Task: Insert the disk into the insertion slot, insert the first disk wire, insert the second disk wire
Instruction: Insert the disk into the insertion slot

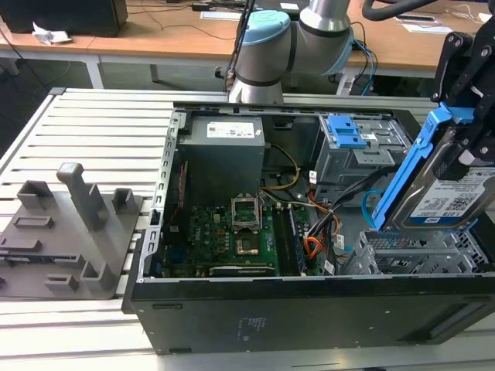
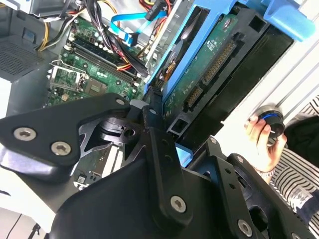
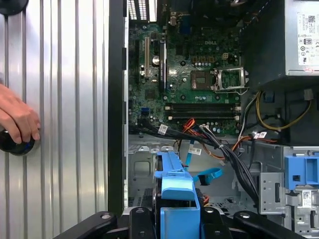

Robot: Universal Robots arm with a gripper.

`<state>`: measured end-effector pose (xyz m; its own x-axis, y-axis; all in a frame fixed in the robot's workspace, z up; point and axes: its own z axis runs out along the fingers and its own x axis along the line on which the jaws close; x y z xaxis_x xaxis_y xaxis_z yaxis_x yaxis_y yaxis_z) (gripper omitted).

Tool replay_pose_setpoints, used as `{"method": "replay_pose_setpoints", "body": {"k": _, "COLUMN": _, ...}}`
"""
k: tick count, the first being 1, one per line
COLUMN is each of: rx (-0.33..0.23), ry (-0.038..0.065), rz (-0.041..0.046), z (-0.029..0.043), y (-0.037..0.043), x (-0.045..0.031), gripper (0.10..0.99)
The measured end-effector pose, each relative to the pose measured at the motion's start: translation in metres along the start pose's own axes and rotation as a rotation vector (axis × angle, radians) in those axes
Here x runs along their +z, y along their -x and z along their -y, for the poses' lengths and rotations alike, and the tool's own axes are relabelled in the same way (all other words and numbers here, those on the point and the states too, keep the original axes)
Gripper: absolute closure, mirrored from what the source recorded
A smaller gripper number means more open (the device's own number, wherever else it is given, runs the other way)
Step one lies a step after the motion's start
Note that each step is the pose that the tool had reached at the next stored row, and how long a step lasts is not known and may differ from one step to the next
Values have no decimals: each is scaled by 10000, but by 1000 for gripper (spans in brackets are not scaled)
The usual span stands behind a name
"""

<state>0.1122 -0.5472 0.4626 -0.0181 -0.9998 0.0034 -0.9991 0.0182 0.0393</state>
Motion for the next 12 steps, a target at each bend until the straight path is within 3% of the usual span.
{"method": "replay_pose_setpoints", "body": {"k": 5, "rx": 0, "ry": 0, "rz": 0, "z": -1, "y": 59, "x": 2, "gripper": 722}}
{"method": "replay_pose_setpoints", "body": {"k": 12, "rx": 0, "ry": 1, "rz": -1, "z": 2, "y": 63, "x": 78, "gripper": 722}}
